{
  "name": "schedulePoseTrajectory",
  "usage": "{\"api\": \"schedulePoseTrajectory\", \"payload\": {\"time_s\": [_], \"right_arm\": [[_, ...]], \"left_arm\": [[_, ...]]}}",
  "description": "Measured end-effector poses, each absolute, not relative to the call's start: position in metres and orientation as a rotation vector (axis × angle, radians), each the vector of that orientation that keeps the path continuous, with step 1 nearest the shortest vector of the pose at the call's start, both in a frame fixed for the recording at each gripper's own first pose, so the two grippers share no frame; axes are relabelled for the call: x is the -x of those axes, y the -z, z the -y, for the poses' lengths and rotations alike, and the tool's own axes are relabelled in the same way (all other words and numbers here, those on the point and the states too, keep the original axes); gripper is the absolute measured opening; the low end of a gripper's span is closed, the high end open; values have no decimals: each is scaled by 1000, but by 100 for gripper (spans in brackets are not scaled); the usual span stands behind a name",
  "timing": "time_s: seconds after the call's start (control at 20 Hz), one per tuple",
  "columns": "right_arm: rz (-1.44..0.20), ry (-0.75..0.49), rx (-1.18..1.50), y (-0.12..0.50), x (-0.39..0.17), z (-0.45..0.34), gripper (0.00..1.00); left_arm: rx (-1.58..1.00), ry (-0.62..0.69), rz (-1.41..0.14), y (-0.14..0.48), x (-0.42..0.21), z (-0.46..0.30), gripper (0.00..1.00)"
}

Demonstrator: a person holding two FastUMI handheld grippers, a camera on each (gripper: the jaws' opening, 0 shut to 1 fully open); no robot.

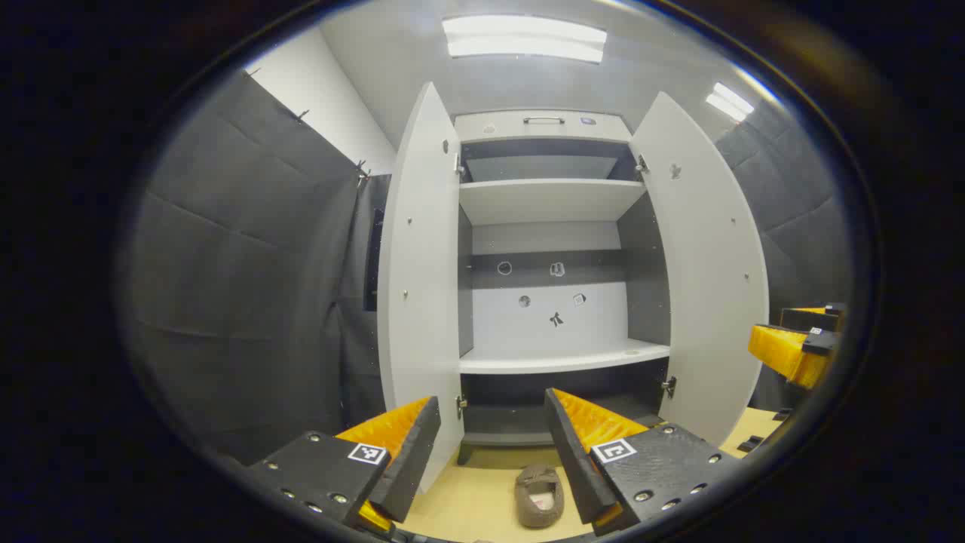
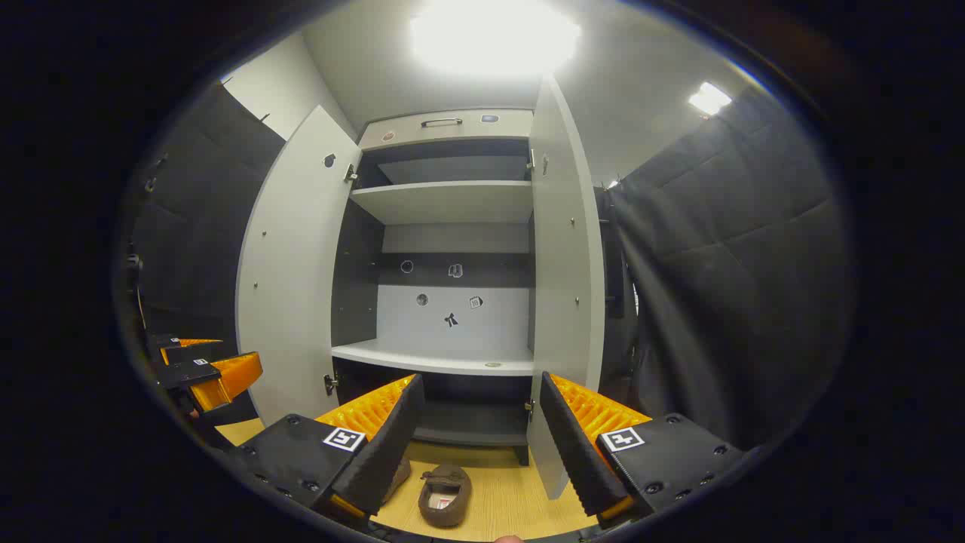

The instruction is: Grab one shoe with the right hand and put it into the shoe cabinet, grab the other shoe with the left hand and put it into the shoe cabinet; then close the right door with the right hand and the left door with the left hand.

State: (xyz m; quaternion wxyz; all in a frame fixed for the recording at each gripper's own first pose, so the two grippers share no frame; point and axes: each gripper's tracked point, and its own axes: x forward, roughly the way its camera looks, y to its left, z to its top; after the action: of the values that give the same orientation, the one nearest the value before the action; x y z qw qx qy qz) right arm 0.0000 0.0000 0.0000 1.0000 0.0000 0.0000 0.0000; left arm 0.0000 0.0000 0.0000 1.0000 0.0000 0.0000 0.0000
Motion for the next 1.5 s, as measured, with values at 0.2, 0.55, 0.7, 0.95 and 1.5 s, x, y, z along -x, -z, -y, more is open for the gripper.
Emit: {"api": "schedulePoseTrajectory", "payload": {"time_s": [0.2, 0.55, 0.7, 0.95, 1.5], "right_arm": [[-8, 10, -1, 1, 0, 1, 97], [-8, 34, -6, 1, 0, 2, 97], [-10, 43, -6, 0, 0, 3, 98], [-15, 57, -25, 2, 1, 3, 98], [-145, -24, 22, 45, -33, -25, 99]], "left_arm": [[-5, 9, 0, 1, -2, 1, 89], [0, 18, 7, 0, -4, -2, 89], [-6, 17, 11, 0, -3, -4, 89], [-18, 10, 18, -3, -4, -8, 89], [-12, -32, 39, -11, -4, -22, 82]]}}
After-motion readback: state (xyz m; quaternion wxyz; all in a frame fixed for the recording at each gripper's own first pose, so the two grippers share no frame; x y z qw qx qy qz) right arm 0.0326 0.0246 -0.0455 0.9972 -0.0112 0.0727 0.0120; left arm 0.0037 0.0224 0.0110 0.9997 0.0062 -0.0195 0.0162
